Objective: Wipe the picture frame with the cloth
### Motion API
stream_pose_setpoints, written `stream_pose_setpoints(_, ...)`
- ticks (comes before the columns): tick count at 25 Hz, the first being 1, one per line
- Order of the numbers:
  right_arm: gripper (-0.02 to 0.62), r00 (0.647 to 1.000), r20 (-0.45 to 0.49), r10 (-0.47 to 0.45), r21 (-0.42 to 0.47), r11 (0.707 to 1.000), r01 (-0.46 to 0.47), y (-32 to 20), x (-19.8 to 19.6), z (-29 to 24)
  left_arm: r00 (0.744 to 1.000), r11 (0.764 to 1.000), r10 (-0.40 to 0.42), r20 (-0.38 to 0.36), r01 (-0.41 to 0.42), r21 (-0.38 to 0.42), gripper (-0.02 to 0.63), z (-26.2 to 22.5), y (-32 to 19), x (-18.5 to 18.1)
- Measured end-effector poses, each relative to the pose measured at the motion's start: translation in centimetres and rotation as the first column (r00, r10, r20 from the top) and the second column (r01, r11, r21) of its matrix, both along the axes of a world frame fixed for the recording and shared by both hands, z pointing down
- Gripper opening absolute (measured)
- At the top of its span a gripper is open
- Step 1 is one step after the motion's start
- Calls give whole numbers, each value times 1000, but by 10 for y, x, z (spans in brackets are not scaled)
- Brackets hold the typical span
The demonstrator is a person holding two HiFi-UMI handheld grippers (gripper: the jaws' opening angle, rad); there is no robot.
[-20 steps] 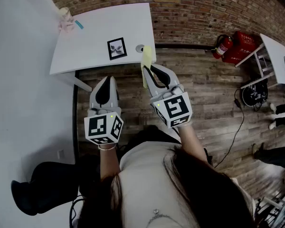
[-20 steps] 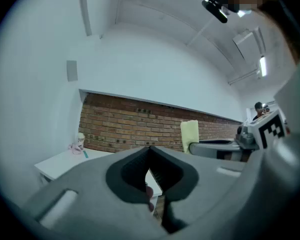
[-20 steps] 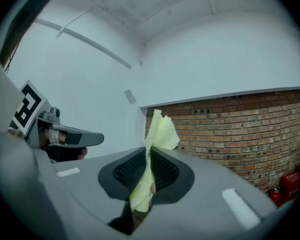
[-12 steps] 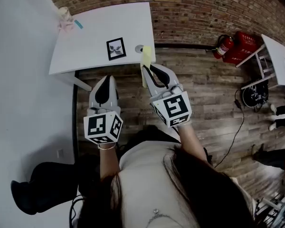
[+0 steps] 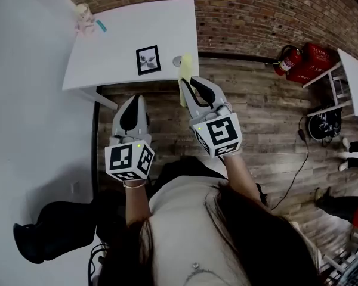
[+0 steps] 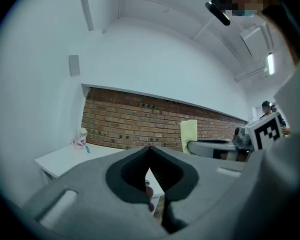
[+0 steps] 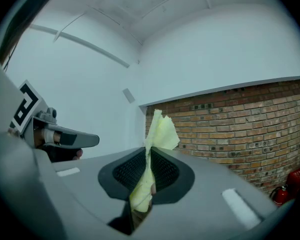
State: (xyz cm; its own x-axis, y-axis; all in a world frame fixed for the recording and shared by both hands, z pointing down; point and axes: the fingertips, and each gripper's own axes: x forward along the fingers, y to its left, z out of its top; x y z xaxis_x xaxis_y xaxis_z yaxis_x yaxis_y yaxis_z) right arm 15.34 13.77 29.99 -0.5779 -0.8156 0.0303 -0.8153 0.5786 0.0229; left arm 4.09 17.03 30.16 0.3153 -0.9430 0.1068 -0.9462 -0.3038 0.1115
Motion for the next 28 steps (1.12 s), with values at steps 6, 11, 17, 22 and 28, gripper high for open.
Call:
stream_pose_setpoints(6, 35, 1000, 3, 0, -28, 1000, 0, -21, -7, 11, 1000, 999, -24, 0, 24, -29, 0, 11, -12, -14)
stream_pose_setpoints(11, 35, 1000, -17, -2, -34, 999, 1, -39, -24, 18, 999, 999, -27, -20, 26, -48, 0, 22, -35, -31)
stream_pose_setpoints(17, 35, 999, -30, 21, -38, 999, -22, -73, -46, 21, 999, 997, 34, -27, -35, -72, 0, 29, -73, -45)
stream_pose_setpoints(22, 35, 998, -41, 54, -42, 998, -56, -101, -70, 23, 997, 993, 67, -38, -70, -93, 0, 36, -102, -69)
stream_pose_setpoints(28, 35, 992, -55, 112, -42, 993, -114, -131, -90, 24, 990, 982, 129, -54, -135, -132, 0, 48, -133, -92)
